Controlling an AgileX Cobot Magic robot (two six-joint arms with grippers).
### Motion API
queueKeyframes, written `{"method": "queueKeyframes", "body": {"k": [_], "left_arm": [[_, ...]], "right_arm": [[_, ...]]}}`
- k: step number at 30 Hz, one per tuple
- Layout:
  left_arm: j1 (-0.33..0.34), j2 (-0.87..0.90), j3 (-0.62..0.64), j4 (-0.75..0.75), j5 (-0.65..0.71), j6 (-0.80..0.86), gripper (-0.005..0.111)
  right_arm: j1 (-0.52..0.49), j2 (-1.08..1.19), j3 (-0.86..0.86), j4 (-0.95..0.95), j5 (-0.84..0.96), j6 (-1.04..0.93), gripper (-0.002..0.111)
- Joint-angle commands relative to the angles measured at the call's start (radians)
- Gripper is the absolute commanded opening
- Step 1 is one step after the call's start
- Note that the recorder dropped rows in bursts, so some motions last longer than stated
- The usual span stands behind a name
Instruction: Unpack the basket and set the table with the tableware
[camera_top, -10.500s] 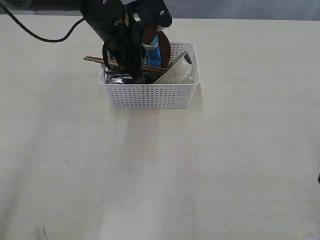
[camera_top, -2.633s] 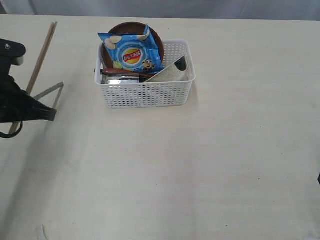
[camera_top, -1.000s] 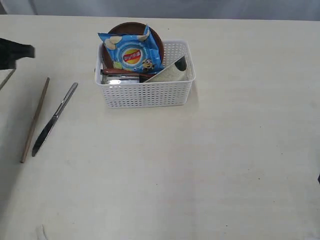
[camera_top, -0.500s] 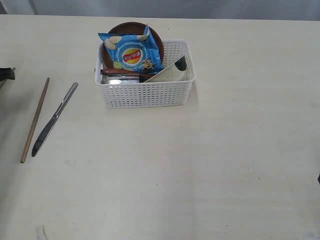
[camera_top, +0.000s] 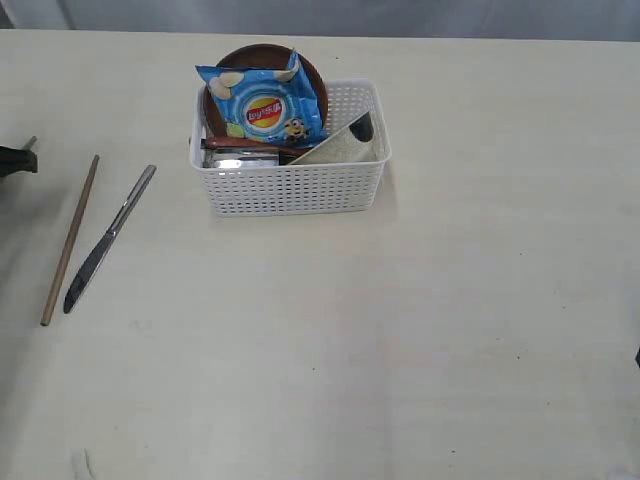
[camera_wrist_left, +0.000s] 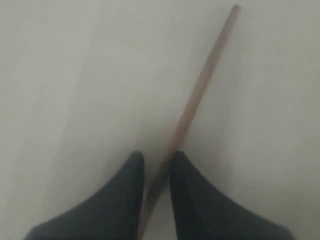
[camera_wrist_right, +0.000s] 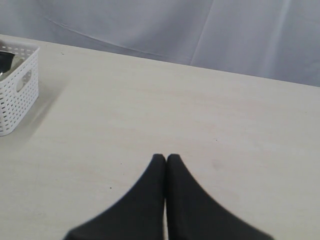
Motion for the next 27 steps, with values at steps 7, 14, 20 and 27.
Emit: {"method": "queueKeyframes", "body": {"k": [7, 14, 20, 27], "left_arm": [[0.002, 0.024, 0.007, -0.002, 0.123, 0.006, 0.0], [-0.001, 0.024, 0.007, -0.148, 0.161, 0.036, 0.0], [-0.08, 0.024, 0.007, -0.207, 0.186, 0.116, 0.0], [-0.178, 0.024, 0.007, -0.209, 0.207, 0.164, 0.0]], "right_arm": [[0.0, -0.004, 0.004, -0.006, -0.003, 0.001, 0.0], [0.0, -0.004, 0.004, -0.006, -0.003, 0.001, 0.0], [0.0, -0.004, 0.004, -0.006, -0.003, 0.001, 0.0], [0.0, -0.004, 0.004, -0.006, -0.003, 0.001, 0.0]]}}
